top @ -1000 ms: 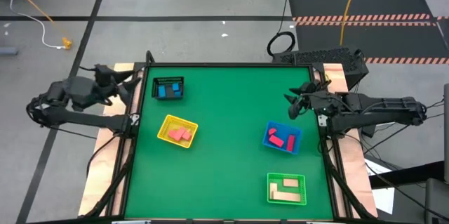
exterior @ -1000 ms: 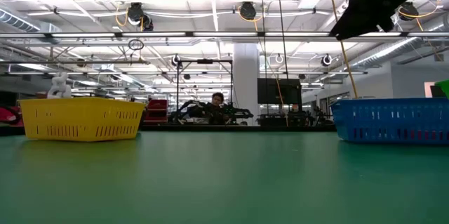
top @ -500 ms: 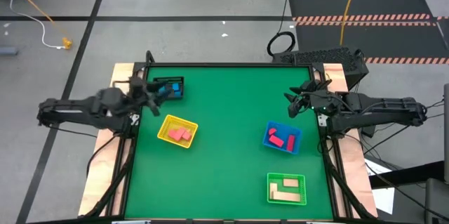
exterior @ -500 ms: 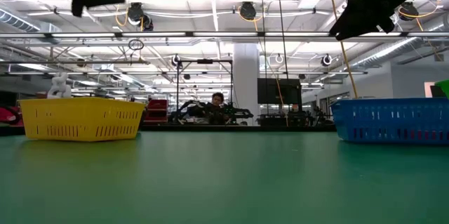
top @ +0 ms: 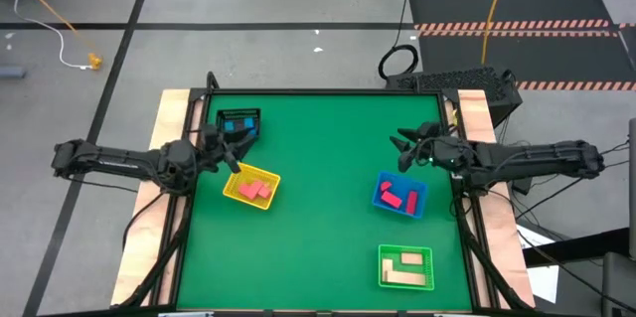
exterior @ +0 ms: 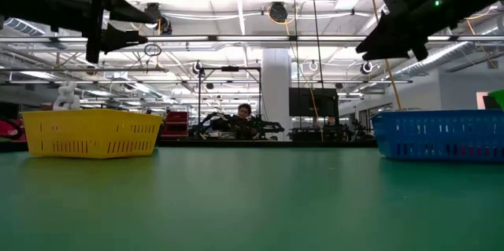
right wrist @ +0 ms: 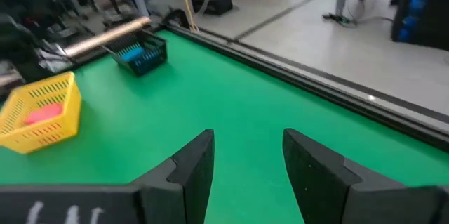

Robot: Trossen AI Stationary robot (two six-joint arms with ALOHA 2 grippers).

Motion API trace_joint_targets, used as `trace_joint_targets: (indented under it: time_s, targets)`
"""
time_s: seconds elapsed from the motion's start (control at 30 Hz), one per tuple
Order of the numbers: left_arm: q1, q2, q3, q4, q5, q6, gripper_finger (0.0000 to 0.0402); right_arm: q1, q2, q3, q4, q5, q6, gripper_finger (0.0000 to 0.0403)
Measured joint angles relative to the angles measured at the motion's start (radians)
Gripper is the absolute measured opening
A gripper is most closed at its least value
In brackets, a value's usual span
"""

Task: Sort & place blocks by color
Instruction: Return to Home Position

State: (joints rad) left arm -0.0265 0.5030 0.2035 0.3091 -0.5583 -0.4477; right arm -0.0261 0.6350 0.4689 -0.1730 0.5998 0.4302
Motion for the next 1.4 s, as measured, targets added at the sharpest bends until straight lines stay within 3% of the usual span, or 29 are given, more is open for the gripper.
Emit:
trace_joint_targets:
  time_s: [0.27, 0.5, 0.77, 1.03, 1.4]
  targets:
    - [0.000, 0.000, -0.013, -0.028, -0.001, 0.045, 0.0234, 0.000, -0.012, -0.212, 0.384, -0.002, -0.009, 0.0160]
    - [0.000, 0.000, -0.013, -0.063, -0.002, 0.053, 0.0234, 0.000, -0.014, -0.315, 0.581, -0.002, -0.009, 0.0160]
    - [0.000, 0.000, -0.013, -0.094, -0.002, 0.054, 0.0234, 0.000, -0.014, -0.369, 0.618, -0.002, 0.001, 0.0160]
    - [0.000, 0.000, -0.013, -0.103, -0.002, 0.053, 0.0234, 0.001, -0.014, -0.449, 0.633, -0.003, 0.179, 0.0160]
    - [0.000, 0.000, -0.013, -0.104, -0.001, 0.057, 0.0234, 0.001, -0.014, -0.451, 0.625, -0.003, 0.186, 0.0160]
